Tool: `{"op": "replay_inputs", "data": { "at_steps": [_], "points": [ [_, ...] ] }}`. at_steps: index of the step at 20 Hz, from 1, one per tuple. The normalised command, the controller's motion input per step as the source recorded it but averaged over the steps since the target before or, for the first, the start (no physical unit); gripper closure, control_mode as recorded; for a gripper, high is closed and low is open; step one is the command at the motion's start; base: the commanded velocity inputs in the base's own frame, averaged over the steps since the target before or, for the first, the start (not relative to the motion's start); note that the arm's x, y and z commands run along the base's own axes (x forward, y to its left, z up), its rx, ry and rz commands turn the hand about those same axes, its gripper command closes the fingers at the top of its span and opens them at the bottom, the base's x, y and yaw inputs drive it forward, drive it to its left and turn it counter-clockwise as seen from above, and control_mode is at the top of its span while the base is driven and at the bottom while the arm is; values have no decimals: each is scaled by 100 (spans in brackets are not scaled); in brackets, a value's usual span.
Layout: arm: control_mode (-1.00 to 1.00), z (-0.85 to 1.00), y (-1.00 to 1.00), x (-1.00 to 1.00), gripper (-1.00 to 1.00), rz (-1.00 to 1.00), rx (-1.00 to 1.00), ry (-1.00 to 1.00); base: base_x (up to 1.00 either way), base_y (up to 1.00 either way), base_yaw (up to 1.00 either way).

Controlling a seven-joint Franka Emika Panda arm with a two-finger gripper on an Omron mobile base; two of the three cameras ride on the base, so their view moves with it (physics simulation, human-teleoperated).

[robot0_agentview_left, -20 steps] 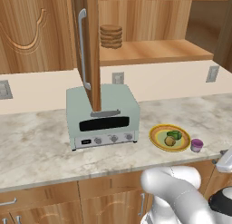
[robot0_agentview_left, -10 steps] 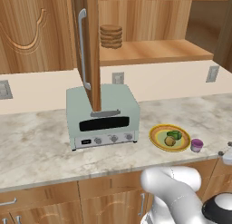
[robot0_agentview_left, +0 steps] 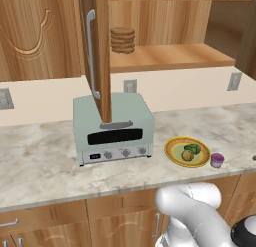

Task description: Pick the avocado and bread from the counter and place them on the plate. Then pick the jam from the cabinet and place it next to the plate. Lastly close the cabinet door.

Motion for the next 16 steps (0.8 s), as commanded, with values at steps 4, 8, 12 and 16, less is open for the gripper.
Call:
{"op": "replay_inputs", "data": {
  "at_steps": [4,8,12,16],
  "points": [
    [-100,43,-13,0,-100,10,3,-10,0,0,0],
    [-100,36,-1,0,-100,15,0,-11,0,0,0],
    [-100,44,0,2,-100,15,0,-15,0,0,0],
    [-100,50,0,3,-100,10,0,-15,0,0,0]
  ]
}}
